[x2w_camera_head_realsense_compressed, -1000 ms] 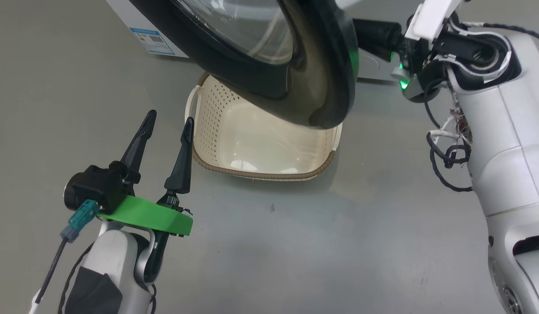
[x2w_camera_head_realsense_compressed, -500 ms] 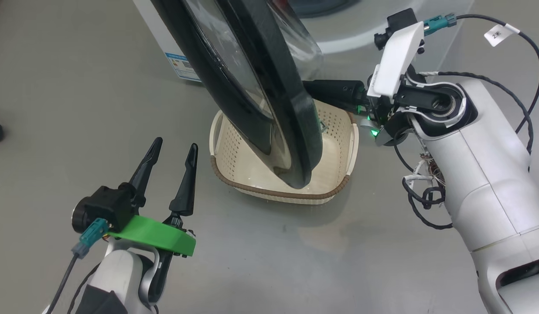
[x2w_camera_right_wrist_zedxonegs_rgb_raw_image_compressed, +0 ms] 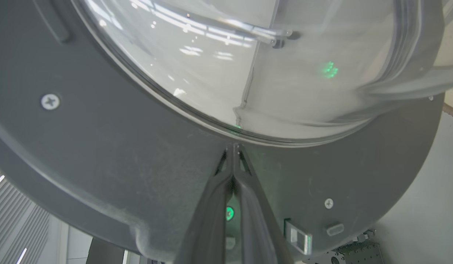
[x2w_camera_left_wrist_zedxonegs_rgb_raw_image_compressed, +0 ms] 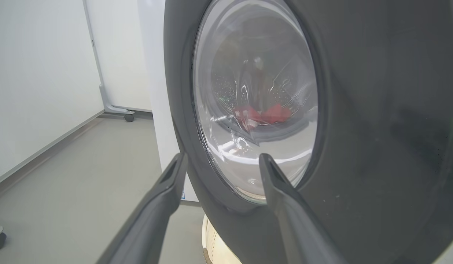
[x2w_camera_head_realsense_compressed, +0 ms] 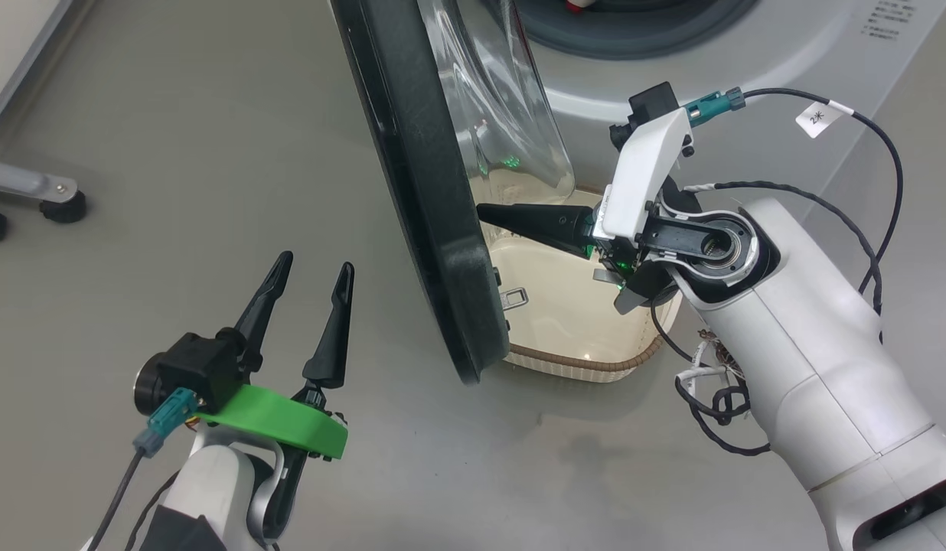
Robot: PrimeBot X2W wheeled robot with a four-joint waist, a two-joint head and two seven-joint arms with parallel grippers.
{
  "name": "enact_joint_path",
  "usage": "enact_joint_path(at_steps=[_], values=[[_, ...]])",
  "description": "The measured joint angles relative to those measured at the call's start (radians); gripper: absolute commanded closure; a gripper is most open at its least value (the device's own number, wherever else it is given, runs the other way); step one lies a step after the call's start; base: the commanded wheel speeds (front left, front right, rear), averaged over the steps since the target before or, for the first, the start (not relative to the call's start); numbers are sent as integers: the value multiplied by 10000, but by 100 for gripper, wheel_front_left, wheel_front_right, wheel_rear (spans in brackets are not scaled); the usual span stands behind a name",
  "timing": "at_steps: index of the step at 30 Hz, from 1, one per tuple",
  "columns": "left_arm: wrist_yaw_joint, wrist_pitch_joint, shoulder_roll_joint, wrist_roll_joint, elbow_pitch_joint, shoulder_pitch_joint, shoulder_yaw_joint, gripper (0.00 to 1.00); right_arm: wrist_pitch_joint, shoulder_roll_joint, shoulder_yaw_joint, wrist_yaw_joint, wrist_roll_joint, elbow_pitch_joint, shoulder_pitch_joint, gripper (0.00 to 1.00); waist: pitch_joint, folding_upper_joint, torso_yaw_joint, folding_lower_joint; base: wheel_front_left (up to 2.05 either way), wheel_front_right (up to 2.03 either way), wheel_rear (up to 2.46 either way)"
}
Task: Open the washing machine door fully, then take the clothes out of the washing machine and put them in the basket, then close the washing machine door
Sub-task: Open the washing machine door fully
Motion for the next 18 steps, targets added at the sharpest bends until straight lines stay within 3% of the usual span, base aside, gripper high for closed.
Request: enact_joint_path(at_steps=[9,18], values=[[-2,0,-2,-12,132,241,146,0,-930,-23,940,0,546,-320,213,100,-305,0,647,0,0,0,0],[-2,0,6,6,123,394,516,0,-1743,67,1553,2,1049,-585,330,100,-564,0,776,0,0,0,0]])
